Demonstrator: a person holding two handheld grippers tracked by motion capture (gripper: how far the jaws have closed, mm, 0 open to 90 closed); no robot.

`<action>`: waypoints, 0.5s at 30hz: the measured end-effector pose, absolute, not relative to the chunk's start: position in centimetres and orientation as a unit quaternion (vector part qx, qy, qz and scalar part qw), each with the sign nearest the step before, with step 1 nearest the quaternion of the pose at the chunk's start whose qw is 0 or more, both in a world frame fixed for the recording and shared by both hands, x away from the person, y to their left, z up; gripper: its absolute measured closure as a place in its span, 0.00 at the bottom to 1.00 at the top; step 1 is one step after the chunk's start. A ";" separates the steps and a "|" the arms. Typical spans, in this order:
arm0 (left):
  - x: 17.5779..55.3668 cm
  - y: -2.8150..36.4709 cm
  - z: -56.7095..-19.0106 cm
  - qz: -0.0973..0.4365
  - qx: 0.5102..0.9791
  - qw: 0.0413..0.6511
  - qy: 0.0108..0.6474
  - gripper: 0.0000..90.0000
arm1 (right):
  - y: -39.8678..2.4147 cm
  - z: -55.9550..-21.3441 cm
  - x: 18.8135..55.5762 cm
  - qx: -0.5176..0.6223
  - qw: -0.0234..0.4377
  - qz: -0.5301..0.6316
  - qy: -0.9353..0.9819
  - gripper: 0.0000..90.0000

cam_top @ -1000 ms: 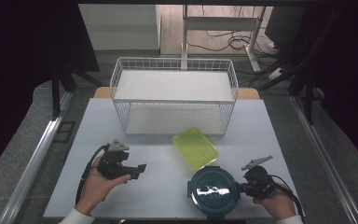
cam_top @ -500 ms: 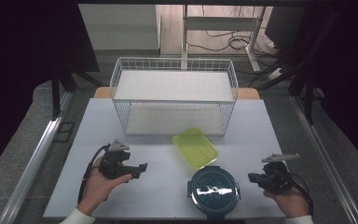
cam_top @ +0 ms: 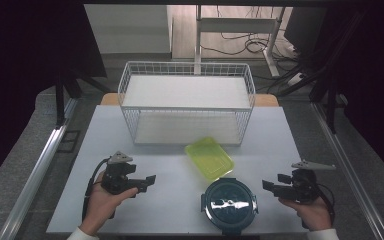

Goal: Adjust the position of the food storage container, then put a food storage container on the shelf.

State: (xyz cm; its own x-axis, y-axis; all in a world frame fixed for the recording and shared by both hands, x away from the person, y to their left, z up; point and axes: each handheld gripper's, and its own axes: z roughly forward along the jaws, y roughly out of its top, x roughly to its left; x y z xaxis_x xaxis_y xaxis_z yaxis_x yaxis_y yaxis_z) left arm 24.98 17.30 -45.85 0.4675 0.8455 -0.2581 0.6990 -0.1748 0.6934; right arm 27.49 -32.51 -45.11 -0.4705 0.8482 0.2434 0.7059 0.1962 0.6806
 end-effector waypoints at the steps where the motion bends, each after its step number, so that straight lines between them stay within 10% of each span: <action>1: 24.9 17.3 -45.8 0.092 0.761 0.393 0.508 0.19 | -32.6 -45.1 27.5 0.506 0.090 0.387 0.765 0.27; 15: 24.3 16.5 -45.2 0.088 0.754 0.401 0.513 0.13 | -32.7 -44.7 27.1 0.494 0.073 0.411 0.763 0.21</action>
State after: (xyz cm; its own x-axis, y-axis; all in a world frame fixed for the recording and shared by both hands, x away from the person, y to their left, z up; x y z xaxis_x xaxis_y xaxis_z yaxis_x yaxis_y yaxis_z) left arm 24.30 16.47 -45.24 0.4573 0.8442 -0.2795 0.7036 -0.1513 0.6943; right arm 27.14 -32.67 -44.66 -0.5008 0.8138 0.2949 0.6937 0.1735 0.6991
